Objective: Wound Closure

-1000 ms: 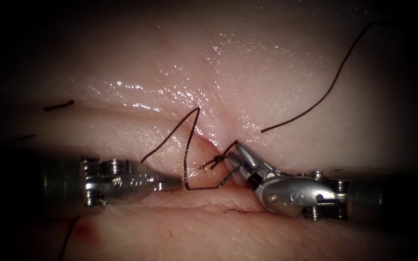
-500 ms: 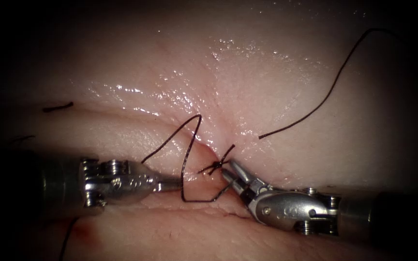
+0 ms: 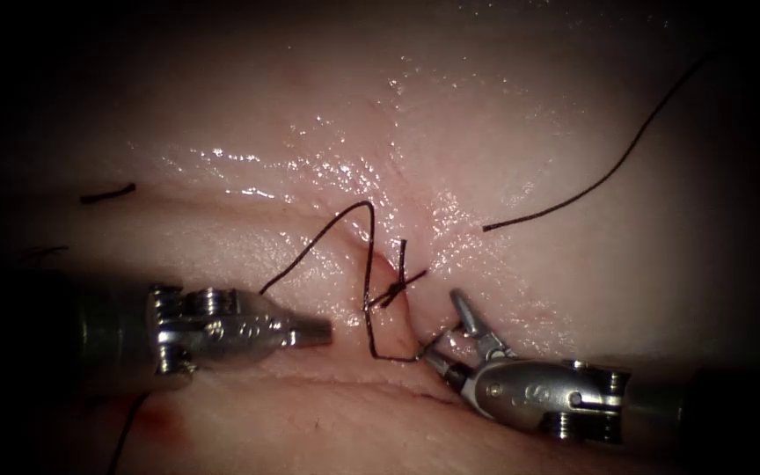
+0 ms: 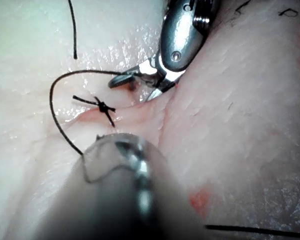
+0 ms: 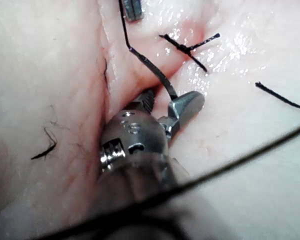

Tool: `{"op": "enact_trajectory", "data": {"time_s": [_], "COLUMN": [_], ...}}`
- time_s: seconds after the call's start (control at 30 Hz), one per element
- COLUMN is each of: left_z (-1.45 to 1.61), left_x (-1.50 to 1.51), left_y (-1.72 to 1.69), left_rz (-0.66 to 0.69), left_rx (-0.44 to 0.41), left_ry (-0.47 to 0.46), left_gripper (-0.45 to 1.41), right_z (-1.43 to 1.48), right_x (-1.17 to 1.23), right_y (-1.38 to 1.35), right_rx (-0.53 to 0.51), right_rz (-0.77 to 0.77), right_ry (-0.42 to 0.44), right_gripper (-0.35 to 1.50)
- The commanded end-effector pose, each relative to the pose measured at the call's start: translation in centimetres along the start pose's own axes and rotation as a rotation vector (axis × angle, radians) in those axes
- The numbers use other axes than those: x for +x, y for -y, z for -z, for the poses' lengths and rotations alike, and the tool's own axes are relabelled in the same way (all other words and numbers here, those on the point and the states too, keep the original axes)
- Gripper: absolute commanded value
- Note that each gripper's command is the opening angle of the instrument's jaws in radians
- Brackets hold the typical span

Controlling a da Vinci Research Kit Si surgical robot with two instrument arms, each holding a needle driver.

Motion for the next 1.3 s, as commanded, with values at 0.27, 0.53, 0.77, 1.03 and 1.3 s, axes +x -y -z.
{"op": "enact_trajectory", "data": {"time_s": [0.27, 0.53, 0.77, 1.03, 1.3], "left_z": [-0.1, -0.13, -0.14, -0.15, -0.16], "left_x": [0.04, 0.08, 0.09, 0.14, 0.16], "left_y": [-0.01, -0.03, -0.04, -0.08, -0.09], "left_rz": [0.004, 0.008, 0.01, 0.014, 0.016], "left_rx": [0.002, 0.008, 0.01, 0.005, 0.006], "left_ry": [0.001, 0.004, 0.004, 0.001, 0.002], "left_gripper": [-0.45, -0.45, -0.45, -0.45, -0.45], "right_z": [0.07, 0.07, -0.02, -0.11, -0.16], "right_x": [0.28, 0.54, 0.69, 0.59, 0.44], "right_y": [-0.26, -0.25, -0.23, -0.43, -0.57], "right_rx": [-0.027, -0.017, 0.019, 0.061, 0.093], "right_rz": [-0.043, 0.09, 0.185, 0.228, 0.24], "right_ry": [-0.042, -0.013, 0.015, 0.075, 0.136], "right_gripper": [1.38, 1.33, 1.18, 1.15, 1.08]}}
